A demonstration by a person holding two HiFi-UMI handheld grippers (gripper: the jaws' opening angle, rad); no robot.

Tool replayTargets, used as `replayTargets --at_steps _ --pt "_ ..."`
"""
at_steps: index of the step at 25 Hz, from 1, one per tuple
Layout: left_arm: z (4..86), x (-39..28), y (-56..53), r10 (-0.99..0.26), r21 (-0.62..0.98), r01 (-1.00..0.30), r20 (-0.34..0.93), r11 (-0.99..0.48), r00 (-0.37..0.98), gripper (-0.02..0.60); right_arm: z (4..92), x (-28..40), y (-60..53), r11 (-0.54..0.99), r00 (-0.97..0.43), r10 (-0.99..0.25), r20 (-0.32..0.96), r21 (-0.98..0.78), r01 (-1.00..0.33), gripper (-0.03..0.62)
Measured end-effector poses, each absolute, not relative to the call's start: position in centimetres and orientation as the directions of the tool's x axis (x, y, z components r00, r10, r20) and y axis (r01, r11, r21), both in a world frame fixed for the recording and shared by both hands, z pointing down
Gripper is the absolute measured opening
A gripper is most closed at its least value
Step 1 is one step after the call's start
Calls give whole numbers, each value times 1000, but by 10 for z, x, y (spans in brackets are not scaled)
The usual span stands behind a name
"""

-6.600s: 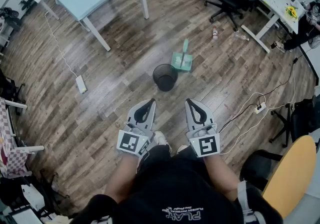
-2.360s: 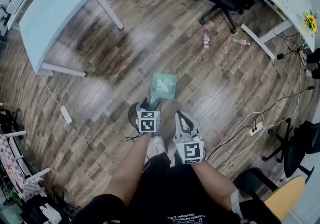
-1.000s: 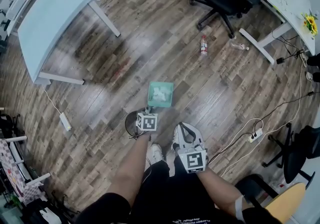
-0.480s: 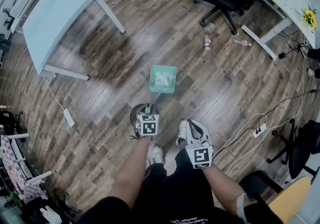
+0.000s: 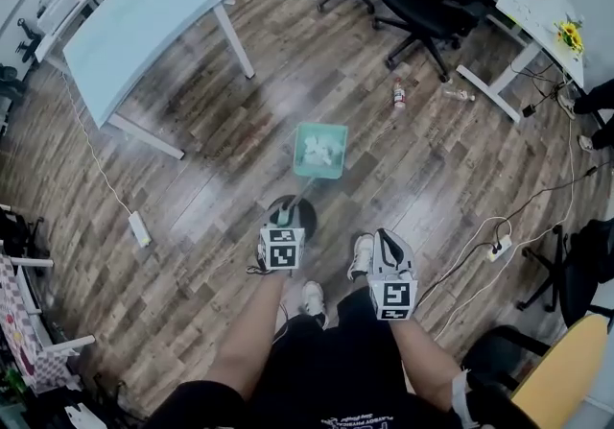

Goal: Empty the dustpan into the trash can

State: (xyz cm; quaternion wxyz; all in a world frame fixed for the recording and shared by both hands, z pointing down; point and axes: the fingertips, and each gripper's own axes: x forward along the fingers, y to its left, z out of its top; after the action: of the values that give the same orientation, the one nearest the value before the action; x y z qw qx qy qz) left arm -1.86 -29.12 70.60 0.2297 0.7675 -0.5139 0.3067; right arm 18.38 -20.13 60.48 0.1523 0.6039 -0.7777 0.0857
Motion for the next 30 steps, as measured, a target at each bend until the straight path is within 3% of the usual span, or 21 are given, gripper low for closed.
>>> replayTargets --at_steps 13,30 --pt "628 -67 -197 -738 28 -920 587 -392 332 95 569 138 -104 252 -210 -926 312 99 -963 25" --pt "557 -63 -71 -851 6 -972 482 -234 208 95 557 154 -5 426 -394 -880 267 74 -902 25"
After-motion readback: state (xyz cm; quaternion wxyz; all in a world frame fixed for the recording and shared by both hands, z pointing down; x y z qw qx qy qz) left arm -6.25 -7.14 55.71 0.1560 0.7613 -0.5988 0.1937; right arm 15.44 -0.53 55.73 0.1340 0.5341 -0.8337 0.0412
